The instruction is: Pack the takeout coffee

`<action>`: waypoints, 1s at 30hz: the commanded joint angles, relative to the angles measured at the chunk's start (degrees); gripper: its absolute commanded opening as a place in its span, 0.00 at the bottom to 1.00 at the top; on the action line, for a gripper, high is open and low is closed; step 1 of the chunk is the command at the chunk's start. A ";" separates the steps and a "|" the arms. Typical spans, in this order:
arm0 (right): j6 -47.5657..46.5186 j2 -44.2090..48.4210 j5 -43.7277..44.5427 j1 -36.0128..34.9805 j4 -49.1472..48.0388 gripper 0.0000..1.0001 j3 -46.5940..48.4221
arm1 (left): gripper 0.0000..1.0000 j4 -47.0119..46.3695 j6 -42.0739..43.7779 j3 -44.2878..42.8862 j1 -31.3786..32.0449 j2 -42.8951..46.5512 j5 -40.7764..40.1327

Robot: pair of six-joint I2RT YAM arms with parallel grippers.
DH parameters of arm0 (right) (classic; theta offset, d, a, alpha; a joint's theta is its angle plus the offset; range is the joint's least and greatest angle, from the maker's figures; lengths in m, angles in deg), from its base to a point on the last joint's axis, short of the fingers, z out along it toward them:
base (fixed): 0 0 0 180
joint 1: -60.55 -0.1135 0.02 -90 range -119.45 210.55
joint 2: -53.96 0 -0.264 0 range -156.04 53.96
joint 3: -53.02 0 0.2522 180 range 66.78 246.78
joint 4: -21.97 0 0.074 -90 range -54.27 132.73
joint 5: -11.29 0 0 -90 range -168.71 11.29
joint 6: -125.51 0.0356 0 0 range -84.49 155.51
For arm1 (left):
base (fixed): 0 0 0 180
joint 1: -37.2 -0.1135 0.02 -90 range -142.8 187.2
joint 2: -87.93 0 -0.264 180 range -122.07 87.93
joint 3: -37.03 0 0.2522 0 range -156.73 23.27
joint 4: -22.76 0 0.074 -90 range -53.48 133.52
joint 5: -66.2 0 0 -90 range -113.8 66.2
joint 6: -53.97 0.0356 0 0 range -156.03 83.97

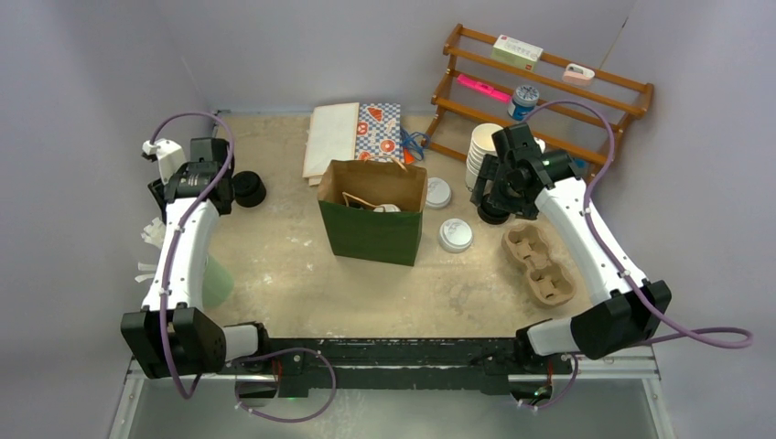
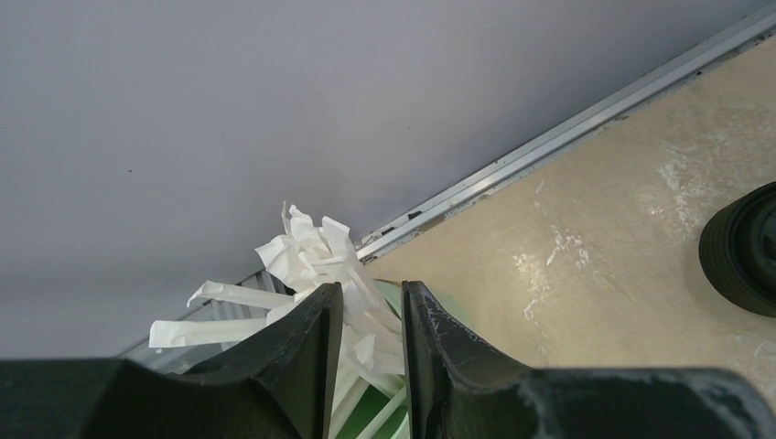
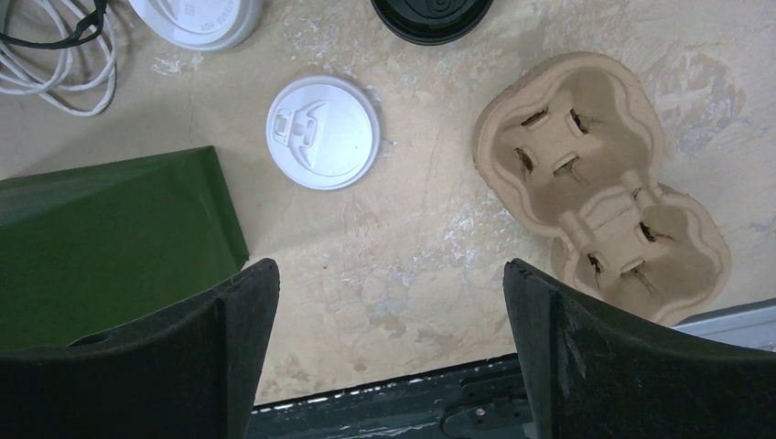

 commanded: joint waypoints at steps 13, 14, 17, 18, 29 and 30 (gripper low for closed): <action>-0.62 -0.07 -1.38 0.11 0.47 0.92 1.84 | 0.00 3.58 -2.10 -3.24 -0.59 2.31 -2.87; -0.68 -0.08 -1.48 0.11 0.46 0.92 1.76 | 0.00 4.24 -2.64 -4.09 -0.59 2.53 -3.22; -0.94 -0.30 -1.66 0.13 0.11 0.91 1.73 | 0.00 5.39 -3.51 -6.21 -0.59 3.53 -3.42; -1.03 -0.38 -1.76 0.07 0.04 0.91 1.68 | 0.00 5.48 -3.66 -6.76 -0.59 3.84 -3.35; -1.78 -1.22 -2.75 0.09 -0.89 0.91 1.58 | 0.00 9.09 -2.73 -22.07 -0.50 4.07 2.75; -1.84 -1.29 -2.82 0.13 -0.94 0.91 1.55 | 0.00 8.72 -1.95 -24.76 -0.50 3.95 3.55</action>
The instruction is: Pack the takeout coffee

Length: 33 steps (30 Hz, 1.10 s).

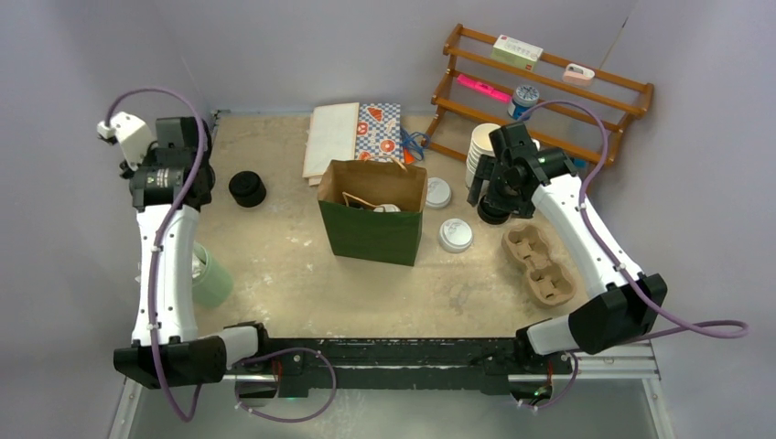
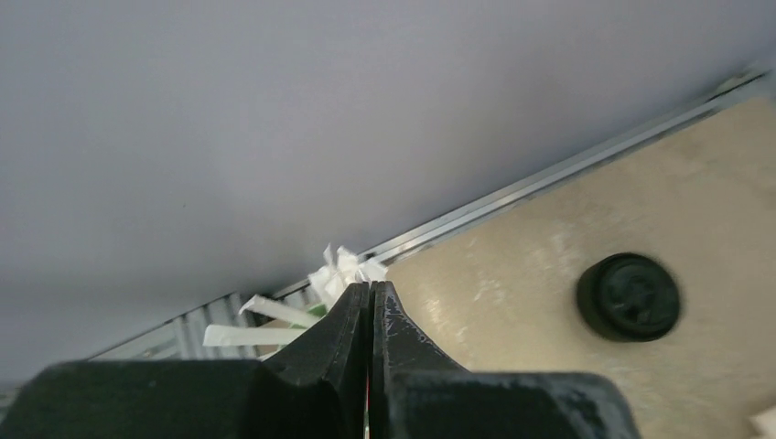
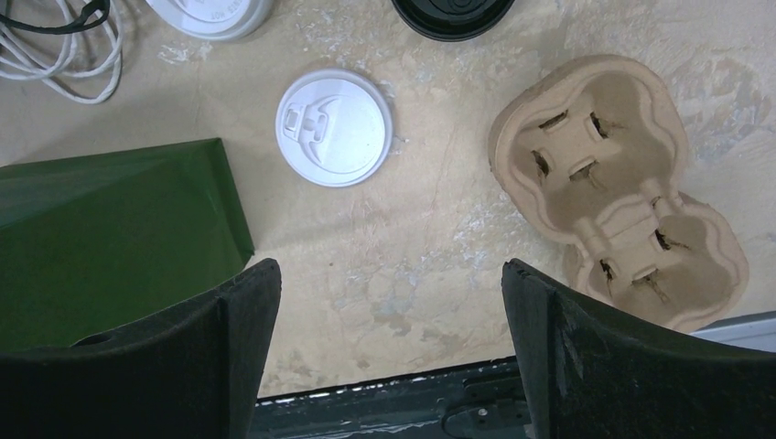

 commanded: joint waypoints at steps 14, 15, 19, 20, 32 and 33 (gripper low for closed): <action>-0.92 0.18 -0.73 0.13 -1.12 0.91 0.91 | 0.00 -27.96 7.72 -25.08 -0.38 6.29 34.47; -0.89 0.13 -0.73 0.12 -1.23 0.91 0.89 | 0.00 -28.82 7.11 -25.14 -0.37 6.24 37.00; -0.79 0.00 -1.12 0.12 -1.29 0.91 1.45 | 0.00 -31.85 3.39 -25.17 -0.37 4.31 52.82; -0.77 0.08 -1.16 0.13 -1.31 0.91 1.54 | 0.00 -32.29 2.24 -25.05 -0.38 3.78 56.02; 0.03 1.54 -1.76 0.13 -2.15 0.91 -0.21 | 0.00 -41.17 -14.91 -21.20 -0.37 2.51 88.42; 0.02 1.54 -1.85 0.11 -2.33 0.91 -0.36 | 0.00 -40.12 -14.82 -21.29 -0.37 2.62 88.91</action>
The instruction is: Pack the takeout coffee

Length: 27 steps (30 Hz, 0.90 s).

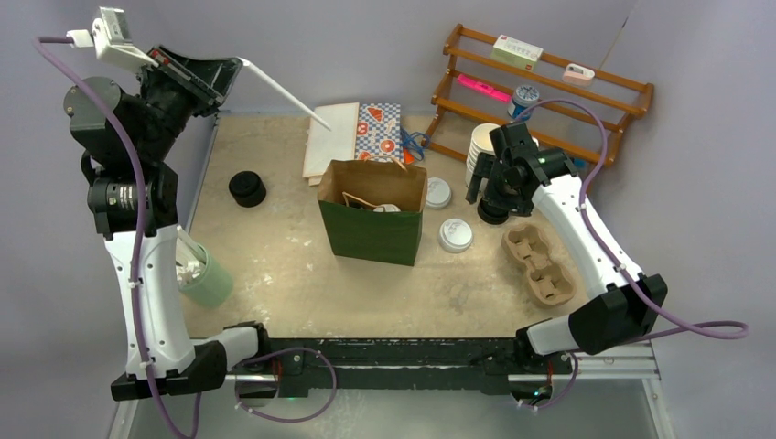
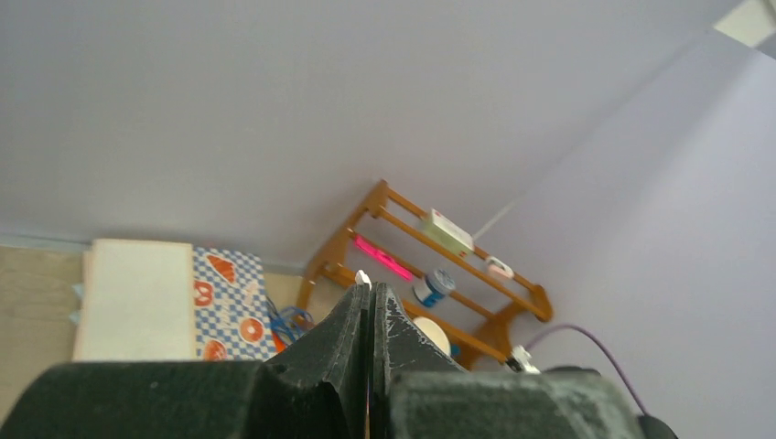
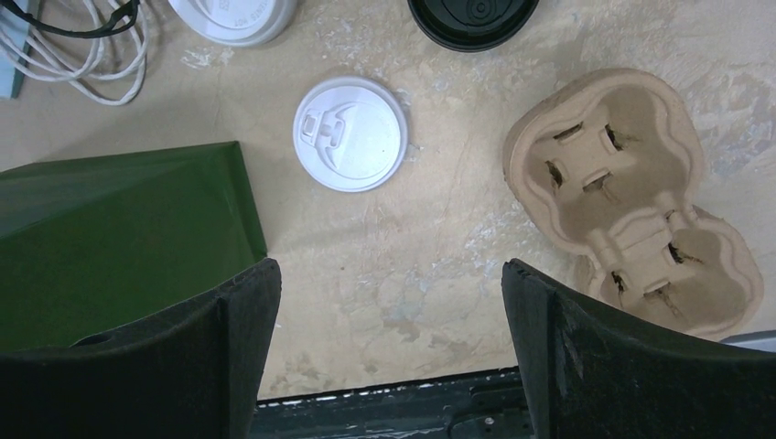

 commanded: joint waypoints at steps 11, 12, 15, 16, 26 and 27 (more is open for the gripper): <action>0.43 1.57 -1.41 0.12 -1.34 0.92 -0.54 | 0.00 -8.86 -11.64 18.29 -0.37 8.06 16.09; 0.41 1.75 -1.18 0.13 -1.34 0.92 -0.33 | 0.00 -10.05 -11.95 19.90 -0.37 8.59 15.95; 0.41 1.87 -1.04 0.12 -1.31 0.91 -0.01 | 0.00 -12.81 -12.33 24.57 0.22 9.77 14.77; 0.53 1.87 -1.04 0.13 -1.35 0.91 0.06 | 0.00 -13.63 -12.56 26.08 0.82 10.06 14.11; 0.91 2.12 -1.14 0.12 -1.15 0.91 1.38 | 0.00 -20.17 -12.38 33.33 14.98 7.81 5.28; 1.05 2.13 -1.07 0.08 -1.17 0.92 1.27 | 0.00 -19.36 -11.82 33.48 15.88 7.61 4.87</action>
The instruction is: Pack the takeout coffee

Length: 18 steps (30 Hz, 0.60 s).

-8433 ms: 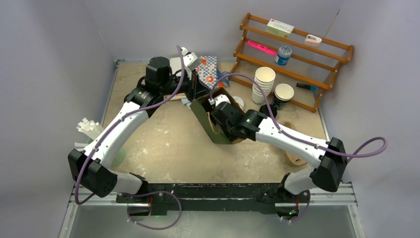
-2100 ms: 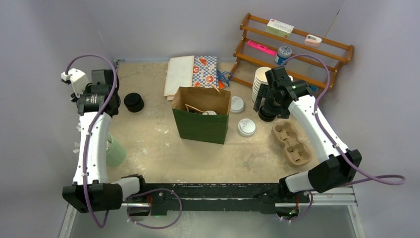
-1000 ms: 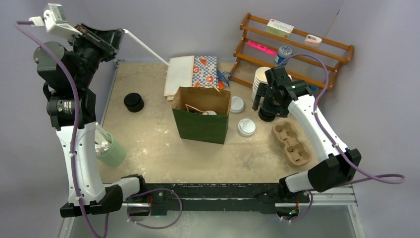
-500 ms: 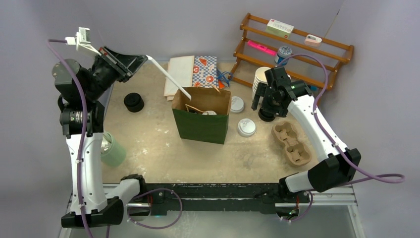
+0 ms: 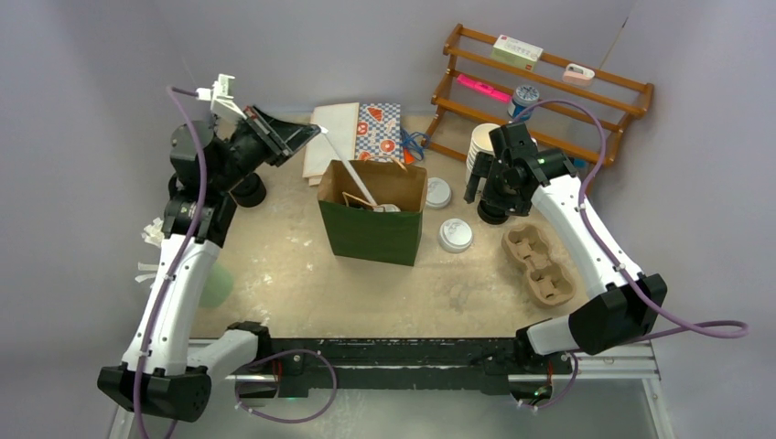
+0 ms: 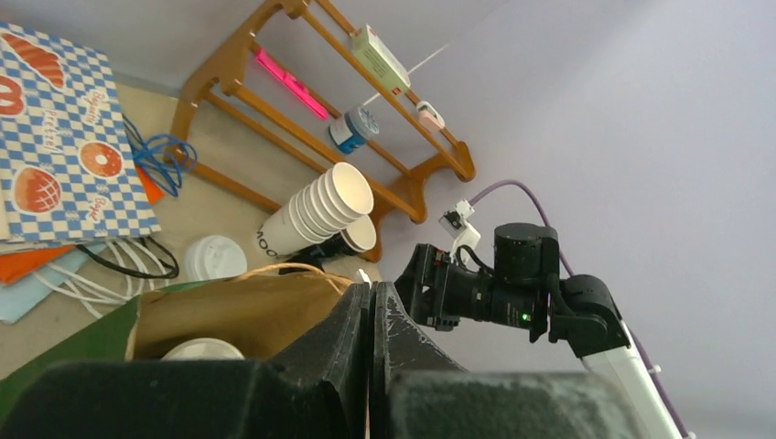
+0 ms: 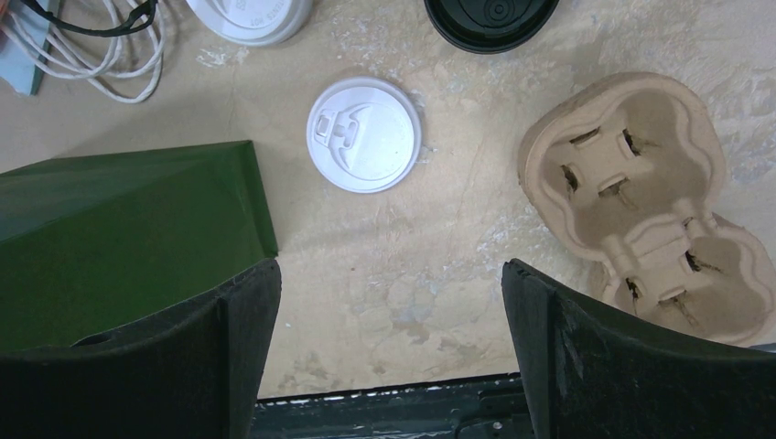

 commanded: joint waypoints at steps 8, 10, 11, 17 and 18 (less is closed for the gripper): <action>1.20 1.84 -0.10 0.08 0.33 0.92 1.70 | 0.74 18.54 18.94 -9.06 6.20 -2.23 -12.85; 1.20 1.90 -0.25 0.13 0.33 0.92 1.62 | 0.76 22.63 22.74 -11.60 6.20 -1.28 -20.47; 1.24 1.91 -0.28 0.13 0.34 0.92 1.51 | 0.76 24.99 24.34 -13.01 6.20 -1.06 -25.33; 1.17 1.60 -0.79 0.11 0.12 0.92 1.20 | 0.67 40.63 28.85 -18.21 6.20 -1.29 -55.10; 1.15 1.59 -0.82 0.12 0.16 0.92 1.22 | 0.63 43.16 28.00 -18.11 6.20 -1.44 -60.23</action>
